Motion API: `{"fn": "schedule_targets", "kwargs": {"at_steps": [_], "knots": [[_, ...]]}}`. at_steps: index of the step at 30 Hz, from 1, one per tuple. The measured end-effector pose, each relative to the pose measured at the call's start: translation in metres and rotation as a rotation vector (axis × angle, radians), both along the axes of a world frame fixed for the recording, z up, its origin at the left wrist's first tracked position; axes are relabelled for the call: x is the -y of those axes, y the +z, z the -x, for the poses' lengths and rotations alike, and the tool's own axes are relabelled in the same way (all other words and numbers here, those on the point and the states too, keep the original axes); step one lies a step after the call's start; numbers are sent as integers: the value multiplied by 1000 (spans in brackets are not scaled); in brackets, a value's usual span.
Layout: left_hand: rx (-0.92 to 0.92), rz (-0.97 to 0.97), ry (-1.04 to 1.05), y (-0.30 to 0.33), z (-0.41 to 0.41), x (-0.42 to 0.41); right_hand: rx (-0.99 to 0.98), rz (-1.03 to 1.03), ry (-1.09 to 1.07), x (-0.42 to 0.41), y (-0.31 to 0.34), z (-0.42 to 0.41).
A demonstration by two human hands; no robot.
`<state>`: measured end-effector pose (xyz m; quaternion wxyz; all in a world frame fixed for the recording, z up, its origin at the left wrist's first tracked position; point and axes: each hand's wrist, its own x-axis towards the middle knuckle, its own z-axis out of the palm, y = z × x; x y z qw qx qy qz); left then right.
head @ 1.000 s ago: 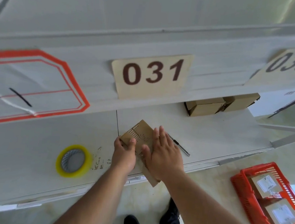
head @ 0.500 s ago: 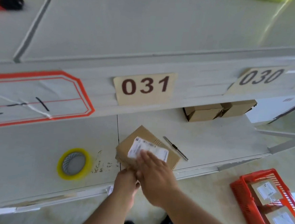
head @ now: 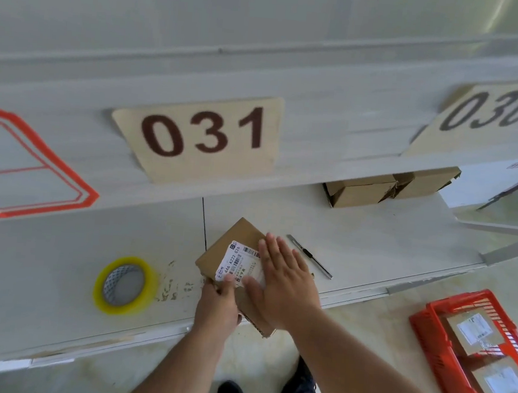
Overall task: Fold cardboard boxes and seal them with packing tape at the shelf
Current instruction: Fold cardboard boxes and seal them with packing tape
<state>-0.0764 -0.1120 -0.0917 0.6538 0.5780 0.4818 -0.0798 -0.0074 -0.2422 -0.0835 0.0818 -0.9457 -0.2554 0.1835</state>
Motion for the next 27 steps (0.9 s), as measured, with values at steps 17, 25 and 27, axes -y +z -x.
{"fn": "schedule_targets", "kwargs": {"at_steps": [17,25,27], "knots": [[10,167,56,25,-13,6,181,-126,190,-3,24,49],[22,138,42,31,-18,-7,156,-11,155,3,18,33],[29,157,44,31,-20,-7,86,88,148,4,24,19]]}}
